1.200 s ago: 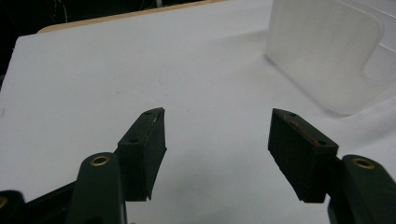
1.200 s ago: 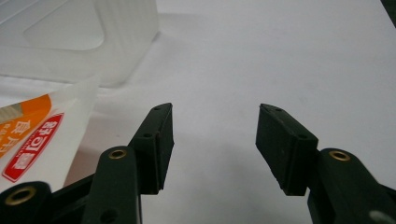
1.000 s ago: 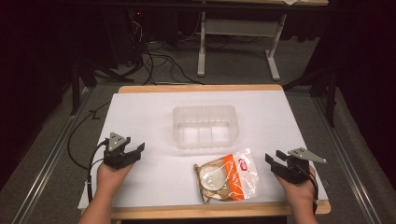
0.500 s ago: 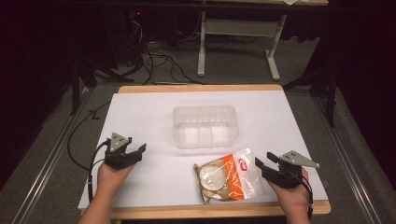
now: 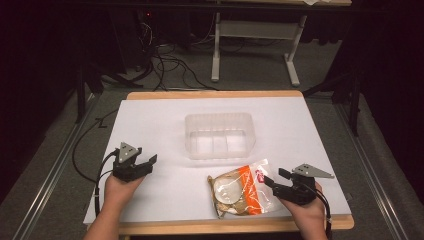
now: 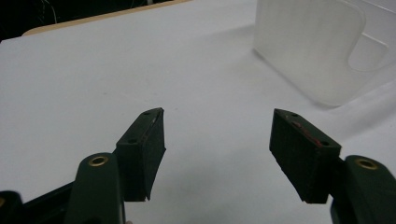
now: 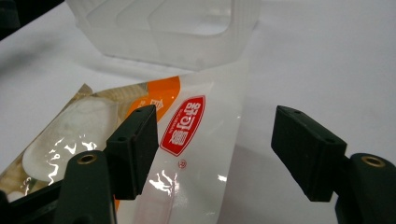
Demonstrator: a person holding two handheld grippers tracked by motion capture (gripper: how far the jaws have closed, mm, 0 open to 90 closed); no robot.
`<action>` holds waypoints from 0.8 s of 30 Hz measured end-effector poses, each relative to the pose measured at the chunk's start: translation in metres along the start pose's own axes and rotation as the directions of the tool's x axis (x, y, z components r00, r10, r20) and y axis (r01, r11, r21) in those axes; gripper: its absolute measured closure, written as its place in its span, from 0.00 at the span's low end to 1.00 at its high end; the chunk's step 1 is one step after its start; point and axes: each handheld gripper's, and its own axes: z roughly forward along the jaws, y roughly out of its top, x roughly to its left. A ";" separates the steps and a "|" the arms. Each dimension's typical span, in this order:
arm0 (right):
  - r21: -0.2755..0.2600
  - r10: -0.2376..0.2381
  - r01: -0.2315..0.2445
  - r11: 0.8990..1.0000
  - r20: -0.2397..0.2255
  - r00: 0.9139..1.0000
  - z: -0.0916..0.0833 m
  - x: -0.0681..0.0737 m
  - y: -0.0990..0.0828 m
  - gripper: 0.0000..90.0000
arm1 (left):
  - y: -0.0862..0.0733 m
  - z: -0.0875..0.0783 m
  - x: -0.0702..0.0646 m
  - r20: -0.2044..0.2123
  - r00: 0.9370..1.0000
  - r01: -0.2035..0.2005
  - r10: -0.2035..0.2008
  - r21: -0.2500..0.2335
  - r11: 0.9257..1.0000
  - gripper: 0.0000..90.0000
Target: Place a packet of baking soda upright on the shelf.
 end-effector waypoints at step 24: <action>0.051 0.047 -0.043 0.998 -0.092 0.995 0.001 -0.004 -0.008 0.91 | 0.000 0.002 -0.002 0.014 1.000 -0.010 0.009 0.014 1.000 0.39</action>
